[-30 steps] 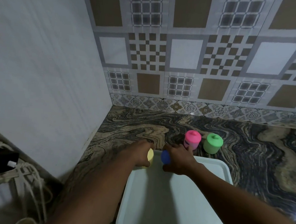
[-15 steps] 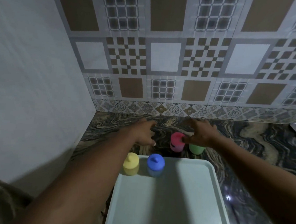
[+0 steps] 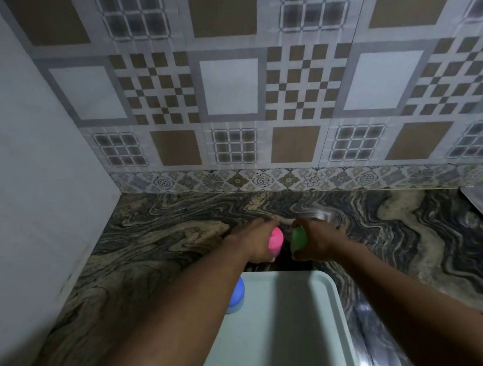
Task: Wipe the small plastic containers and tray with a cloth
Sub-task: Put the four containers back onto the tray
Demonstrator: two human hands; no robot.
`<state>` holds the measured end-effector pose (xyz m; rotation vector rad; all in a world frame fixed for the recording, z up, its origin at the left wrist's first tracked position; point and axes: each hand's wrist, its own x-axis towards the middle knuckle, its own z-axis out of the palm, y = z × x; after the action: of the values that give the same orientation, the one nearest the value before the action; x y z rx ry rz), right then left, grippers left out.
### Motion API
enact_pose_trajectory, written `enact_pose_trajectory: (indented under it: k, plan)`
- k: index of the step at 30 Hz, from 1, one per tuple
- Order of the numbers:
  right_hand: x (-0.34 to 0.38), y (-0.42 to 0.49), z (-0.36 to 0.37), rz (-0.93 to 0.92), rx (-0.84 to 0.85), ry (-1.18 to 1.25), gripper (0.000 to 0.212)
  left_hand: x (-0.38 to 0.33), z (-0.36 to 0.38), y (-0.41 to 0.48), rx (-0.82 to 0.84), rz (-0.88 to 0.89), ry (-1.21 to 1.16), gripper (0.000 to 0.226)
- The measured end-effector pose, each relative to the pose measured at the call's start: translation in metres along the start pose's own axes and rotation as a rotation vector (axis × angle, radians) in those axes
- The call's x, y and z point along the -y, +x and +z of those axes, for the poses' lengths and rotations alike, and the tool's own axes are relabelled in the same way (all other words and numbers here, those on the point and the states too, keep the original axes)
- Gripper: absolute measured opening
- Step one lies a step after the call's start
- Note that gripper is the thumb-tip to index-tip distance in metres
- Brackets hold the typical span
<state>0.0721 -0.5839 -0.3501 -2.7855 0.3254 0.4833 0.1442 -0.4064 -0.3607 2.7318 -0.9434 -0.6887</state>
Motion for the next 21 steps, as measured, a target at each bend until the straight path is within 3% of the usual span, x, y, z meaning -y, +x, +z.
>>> enact_pose_trajectory:
  k: [4,21]
  plan:
    - [0.001,-0.003,0.0,-0.001,-0.05,0.005,0.065,-0.004,-0.001,-0.003,-0.045,0.0,0.013,0.08]
    - [0.029,-0.089,-0.017,-0.025,-0.146,0.044,0.064,-0.026,-0.029,-0.091,-0.154,0.049,0.006,0.081]
